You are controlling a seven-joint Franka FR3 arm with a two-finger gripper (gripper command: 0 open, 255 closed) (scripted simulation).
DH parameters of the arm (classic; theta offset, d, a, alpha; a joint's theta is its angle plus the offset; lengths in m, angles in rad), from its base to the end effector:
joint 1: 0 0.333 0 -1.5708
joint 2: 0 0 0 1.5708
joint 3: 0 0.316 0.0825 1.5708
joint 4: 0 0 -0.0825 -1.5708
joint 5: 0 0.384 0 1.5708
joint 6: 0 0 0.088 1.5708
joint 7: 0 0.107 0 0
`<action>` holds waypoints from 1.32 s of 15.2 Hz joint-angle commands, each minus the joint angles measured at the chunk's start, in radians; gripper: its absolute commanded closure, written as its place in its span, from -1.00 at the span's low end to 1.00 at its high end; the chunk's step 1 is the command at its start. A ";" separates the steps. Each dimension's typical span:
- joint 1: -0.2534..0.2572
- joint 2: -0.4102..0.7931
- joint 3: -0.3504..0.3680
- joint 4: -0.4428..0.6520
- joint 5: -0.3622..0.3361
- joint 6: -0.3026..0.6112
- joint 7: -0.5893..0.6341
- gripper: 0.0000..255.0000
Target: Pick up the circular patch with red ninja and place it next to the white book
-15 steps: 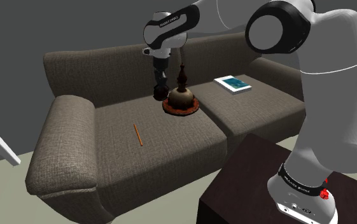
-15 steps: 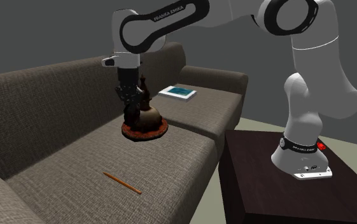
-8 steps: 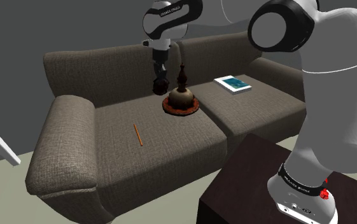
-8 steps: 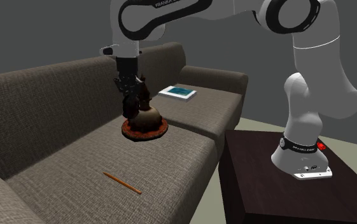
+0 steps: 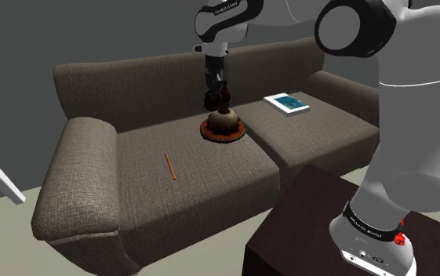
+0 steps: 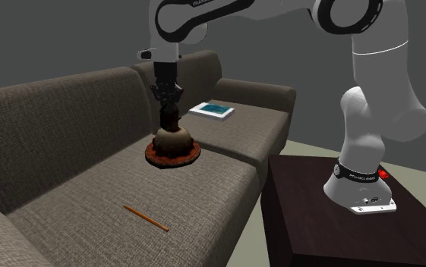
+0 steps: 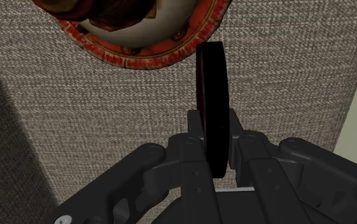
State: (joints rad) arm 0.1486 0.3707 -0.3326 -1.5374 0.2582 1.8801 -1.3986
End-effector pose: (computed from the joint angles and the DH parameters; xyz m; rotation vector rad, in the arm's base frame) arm 0.6613 -0.0749 0.4506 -2.5510 -1.6633 -0.1314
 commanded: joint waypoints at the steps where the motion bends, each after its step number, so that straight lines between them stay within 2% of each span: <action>1: -0.028 -0.010 -0.014 -0.010 0.001 -0.006 -0.043 1.00; 11: -0.175 -0.006 -0.079 -0.003 0.018 -0.045 -0.252 1.00; 20: -0.338 0.081 -0.124 0.123 0.056 -0.122 -0.439 1.00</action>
State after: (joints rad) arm -0.1749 0.4503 -0.4518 -1.4115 0.3125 1.7582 -1.8156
